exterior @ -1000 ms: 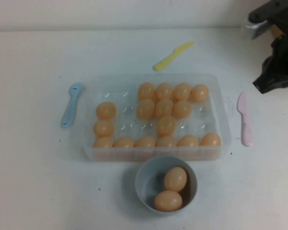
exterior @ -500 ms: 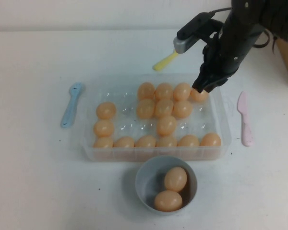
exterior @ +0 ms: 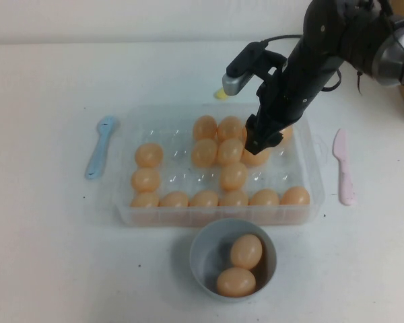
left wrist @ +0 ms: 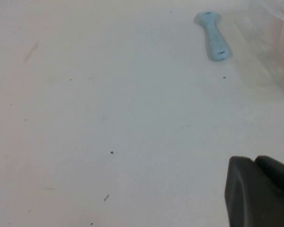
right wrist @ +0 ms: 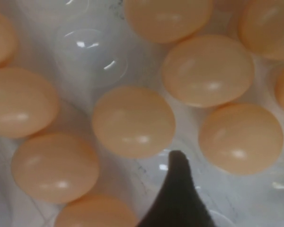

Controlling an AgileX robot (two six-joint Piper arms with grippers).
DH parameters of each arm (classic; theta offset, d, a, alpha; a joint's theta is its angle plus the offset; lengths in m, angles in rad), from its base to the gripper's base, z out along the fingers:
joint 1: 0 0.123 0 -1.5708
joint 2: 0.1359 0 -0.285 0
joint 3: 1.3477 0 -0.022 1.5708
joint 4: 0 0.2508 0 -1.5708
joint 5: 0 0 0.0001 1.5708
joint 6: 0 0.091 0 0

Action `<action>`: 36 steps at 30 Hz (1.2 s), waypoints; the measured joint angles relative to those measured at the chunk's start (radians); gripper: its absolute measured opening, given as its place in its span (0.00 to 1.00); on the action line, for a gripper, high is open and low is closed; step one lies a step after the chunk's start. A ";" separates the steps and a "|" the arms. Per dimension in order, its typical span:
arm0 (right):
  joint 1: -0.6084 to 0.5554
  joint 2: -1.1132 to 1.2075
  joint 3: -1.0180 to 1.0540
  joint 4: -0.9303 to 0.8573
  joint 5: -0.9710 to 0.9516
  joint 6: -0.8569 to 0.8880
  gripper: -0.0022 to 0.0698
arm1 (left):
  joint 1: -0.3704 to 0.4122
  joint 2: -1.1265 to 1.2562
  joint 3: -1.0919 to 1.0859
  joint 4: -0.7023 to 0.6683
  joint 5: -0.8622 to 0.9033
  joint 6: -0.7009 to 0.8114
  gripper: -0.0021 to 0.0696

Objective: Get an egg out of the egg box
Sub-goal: Pick up the egg from the plastic box

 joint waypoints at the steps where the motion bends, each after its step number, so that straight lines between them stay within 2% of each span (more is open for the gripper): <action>1: 0.000 0.007 0.000 0.000 -0.009 -0.012 0.68 | 0.000 0.000 0.000 0.000 0.000 0.000 0.02; 24: 0.000 0.125 -0.003 0.003 -0.119 -0.049 0.64 | 0.000 0.000 0.000 0.005 0.000 0.000 0.02; 27: 0.000 0.126 -0.003 0.003 -0.131 -0.049 0.61 | 0.000 0.000 0.000 0.008 0.000 0.000 0.02; 30: 0.000 0.126 -0.003 0.003 -0.136 -0.049 0.54 | 0.000 0.000 0.000 0.009 0.000 0.000 0.02; 36: 0.000 0.126 -0.007 0.003 -0.126 -0.047 0.54 | 0.000 0.000 0.000 0.010 0.000 0.000 0.02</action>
